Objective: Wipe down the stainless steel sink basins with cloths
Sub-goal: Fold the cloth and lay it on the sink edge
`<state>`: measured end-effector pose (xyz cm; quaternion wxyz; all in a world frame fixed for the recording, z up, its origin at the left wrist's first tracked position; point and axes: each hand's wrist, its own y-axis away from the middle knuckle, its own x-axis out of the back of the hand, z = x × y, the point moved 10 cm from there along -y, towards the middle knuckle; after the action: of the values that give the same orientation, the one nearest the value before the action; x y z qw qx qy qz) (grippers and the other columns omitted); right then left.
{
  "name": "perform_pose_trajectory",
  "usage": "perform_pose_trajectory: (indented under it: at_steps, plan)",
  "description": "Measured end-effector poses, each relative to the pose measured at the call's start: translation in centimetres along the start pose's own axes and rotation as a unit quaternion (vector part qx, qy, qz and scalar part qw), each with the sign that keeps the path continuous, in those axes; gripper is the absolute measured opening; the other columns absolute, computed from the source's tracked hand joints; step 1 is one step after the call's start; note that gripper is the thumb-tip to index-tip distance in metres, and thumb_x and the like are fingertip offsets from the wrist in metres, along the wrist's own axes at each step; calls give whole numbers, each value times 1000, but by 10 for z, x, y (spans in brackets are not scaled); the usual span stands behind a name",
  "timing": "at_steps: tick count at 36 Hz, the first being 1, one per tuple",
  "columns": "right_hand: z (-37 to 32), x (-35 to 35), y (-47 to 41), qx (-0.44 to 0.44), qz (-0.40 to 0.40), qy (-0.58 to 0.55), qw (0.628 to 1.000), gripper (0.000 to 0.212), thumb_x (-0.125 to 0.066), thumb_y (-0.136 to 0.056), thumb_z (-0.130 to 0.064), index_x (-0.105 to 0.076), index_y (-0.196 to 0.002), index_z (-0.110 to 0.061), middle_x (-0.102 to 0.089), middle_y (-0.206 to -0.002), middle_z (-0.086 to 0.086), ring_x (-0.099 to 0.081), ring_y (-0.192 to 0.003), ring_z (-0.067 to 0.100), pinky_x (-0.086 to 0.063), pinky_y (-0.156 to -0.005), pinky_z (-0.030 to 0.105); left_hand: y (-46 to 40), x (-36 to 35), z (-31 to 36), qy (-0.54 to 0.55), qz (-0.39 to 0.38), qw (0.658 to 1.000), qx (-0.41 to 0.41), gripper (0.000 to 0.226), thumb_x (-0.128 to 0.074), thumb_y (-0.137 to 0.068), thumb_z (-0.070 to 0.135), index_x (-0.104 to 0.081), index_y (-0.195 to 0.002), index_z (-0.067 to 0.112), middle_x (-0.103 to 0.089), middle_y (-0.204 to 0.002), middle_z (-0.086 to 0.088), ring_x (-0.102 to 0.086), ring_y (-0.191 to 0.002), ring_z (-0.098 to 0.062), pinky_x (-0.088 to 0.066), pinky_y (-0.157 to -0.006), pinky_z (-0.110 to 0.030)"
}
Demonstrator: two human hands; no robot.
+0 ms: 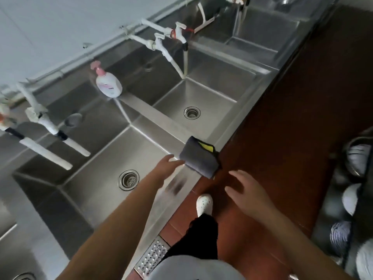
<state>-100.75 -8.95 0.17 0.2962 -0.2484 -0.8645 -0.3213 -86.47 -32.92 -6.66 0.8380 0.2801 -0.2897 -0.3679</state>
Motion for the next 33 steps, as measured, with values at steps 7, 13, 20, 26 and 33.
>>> perform_pose_trajectory:
  at_steps: [7, 13, 20, 26, 33]
  plan:
    - [-10, 27, -61, -51, -45, -35, 997, 49, -65, -92, -27, -51, -140, -24, -42, -152, 0, -36, -141, 14, -31, -115, 31, -83, -12, 12, 94, -92, 985, 114, 73, -83, -75, 28, -48, -140, 27, -64, -129, 3, -54, -126, -19, -35, -105, -42]
    - [-28, 66, -125, -45, -58, -50, 996, 43, -63, -93, -27, -56, -135, -26, -48, -144, -6, -43, -131, 8, -37, -111, 34, -98, -15, 8, 79, -124, 980, 131, 31, -78, -81, 16, -71, -111, 20, -72, -106, 3, -60, -110, -17, -44, -92, -33]
    - [-71, 63, -200, 40, -139, -13, 989, 43, -64, -92, -26, -56, -134, -24, -53, -140, -6, -45, -129, 6, -32, -102, 21, -86, -1, 46, 21, -11, 999, 39, 24, -79, -75, 4, -74, -94, 17, -70, -91, -1, -65, -87, -22, -54, -85, -36]
    - [-124, 30, -218, 168, -337, 47, 925, 75, -76, -83, -25, -40, -147, -34, -37, -148, -17, -34, -134, 0, -25, -106, 18, -25, -13, 98, -98, 73, 992, -40, 35, -77, -73, 8, -70, -97, 32, -65, -96, 5, -59, -84, -14, -46, -76, -24]
    - [-169, 7, -203, 335, -502, 133, 786, 21, -81, -80, -26, -72, -99, -26, -71, -99, -15, -63, -98, -1, -43, -88, 18, 61, -14, 121, -39, 197, 979, -21, 39, -69, -66, 16, -72, -98, 38, -60, -95, 7, -62, -88, -13, -53, -80, -30]
